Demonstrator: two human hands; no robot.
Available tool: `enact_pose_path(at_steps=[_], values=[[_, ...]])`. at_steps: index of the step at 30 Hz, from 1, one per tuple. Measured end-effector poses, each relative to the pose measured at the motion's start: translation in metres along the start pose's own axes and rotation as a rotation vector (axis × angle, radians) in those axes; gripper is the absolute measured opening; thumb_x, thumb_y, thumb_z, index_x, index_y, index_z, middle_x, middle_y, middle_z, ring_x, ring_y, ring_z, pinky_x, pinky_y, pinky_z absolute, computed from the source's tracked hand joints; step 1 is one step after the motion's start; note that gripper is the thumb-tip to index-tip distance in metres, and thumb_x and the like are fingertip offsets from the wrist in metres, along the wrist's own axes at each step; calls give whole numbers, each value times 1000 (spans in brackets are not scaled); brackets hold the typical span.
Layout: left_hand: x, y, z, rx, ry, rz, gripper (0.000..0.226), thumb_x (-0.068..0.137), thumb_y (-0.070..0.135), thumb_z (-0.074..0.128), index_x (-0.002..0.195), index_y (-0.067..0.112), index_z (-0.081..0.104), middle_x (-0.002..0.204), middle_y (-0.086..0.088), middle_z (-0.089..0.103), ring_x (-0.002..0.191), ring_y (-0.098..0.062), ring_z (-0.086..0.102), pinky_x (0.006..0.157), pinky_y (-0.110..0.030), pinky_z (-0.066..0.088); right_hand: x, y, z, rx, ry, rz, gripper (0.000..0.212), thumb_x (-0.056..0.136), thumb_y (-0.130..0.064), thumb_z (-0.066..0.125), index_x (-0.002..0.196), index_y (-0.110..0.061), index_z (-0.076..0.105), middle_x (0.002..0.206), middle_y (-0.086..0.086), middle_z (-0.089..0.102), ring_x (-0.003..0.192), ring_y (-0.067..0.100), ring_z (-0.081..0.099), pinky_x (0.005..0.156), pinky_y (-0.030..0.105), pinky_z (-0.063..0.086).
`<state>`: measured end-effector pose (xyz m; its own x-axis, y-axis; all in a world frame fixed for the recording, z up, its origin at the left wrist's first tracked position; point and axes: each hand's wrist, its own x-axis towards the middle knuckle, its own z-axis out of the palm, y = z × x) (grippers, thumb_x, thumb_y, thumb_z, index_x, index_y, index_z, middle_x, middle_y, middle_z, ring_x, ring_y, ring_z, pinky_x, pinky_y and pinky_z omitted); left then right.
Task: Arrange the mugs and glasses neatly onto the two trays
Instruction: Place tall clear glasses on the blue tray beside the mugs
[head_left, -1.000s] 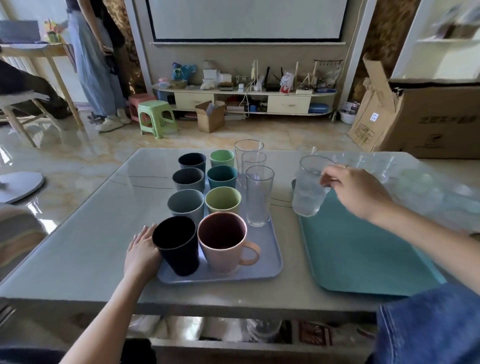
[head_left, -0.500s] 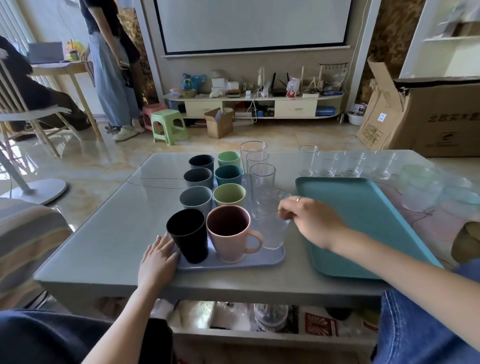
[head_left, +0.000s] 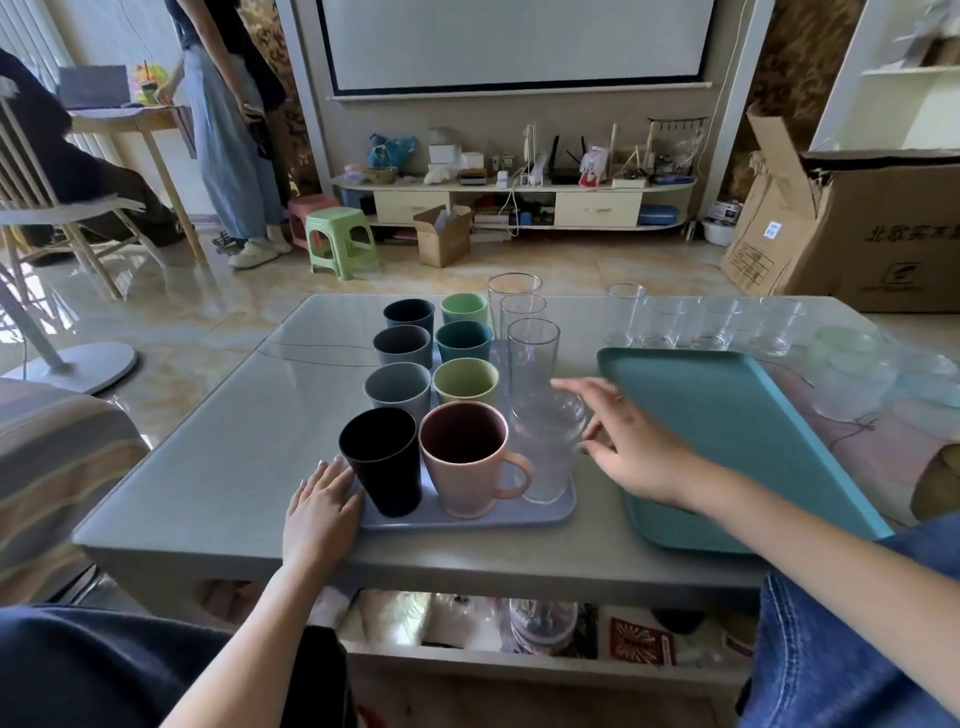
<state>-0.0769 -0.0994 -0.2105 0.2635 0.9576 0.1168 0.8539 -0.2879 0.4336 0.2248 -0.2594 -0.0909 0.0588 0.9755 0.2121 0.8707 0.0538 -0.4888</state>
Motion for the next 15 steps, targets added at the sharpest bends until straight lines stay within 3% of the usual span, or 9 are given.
enact_pose_path(at_steps=[2, 4, 6, 9, 12, 15], values=[[2, -1, 2, 3, -5, 8, 44, 97, 25, 41, 141, 24, 41, 156, 1, 27, 147, -17, 16, 120, -33, 10, -2, 7, -2, 70, 85, 87, 57, 85, 7, 50, 134, -20, 39, 118, -8, 39, 85, 19, 57, 76, 19, 41], [4, -3, 2, 4, -20, 13, 43, 96, 25, 42, 139, 24, 44, 155, 1, 29, 146, -18, 17, 120, -35, 12, -4, 18, 2, 0, 125, 227, 37, 87, 3, 47, 120, -13, 47, 109, 2, 52, 88, 25, 57, 78, 27, 41], [7, -8, 2, -13, -34, 28, 41, 96, 27, 44, 136, 23, 48, 152, 0, 35, 145, -21, 21, 118, -38, 17, -7, 25, 14, -143, 5, 407, 18, 92, -13, 48, 109, -11, 52, 108, 8, 62, 100, 29, 58, 82, 32, 42], [12, -14, 2, -4, -76, 43, 36, 94, 28, 47, 128, 17, 56, 147, -6, 43, 140, -27, 30, 114, -43, 25, -9, 24, 40, -296, -258, 517, 22, 95, -35, 43, 98, -17, 54, 113, 8, 63, 109, 28, 57, 93, 37, 38], [12, -14, -2, -12, -87, 28, 37, 93, 31, 47, 125, 15, 58, 144, -7, 46, 138, -29, 32, 114, -43, 26, -4, 17, 55, -335, -298, 497, 23, 97, -39, 37, 88, -20, 48, 113, 10, 64, 110, 28, 57, 93, 38, 36], [15, -17, -1, 100, -90, 175, 59, 89, 44, 21, 121, 18, 63, 142, -4, 51, 142, -28, 29, 120, -42, 11, 5, 18, 61, -322, -326, 546, 22, 97, -37, 35, 89, -20, 46, 119, 11, 62, 114, 28, 55, 100, 40, 34]])
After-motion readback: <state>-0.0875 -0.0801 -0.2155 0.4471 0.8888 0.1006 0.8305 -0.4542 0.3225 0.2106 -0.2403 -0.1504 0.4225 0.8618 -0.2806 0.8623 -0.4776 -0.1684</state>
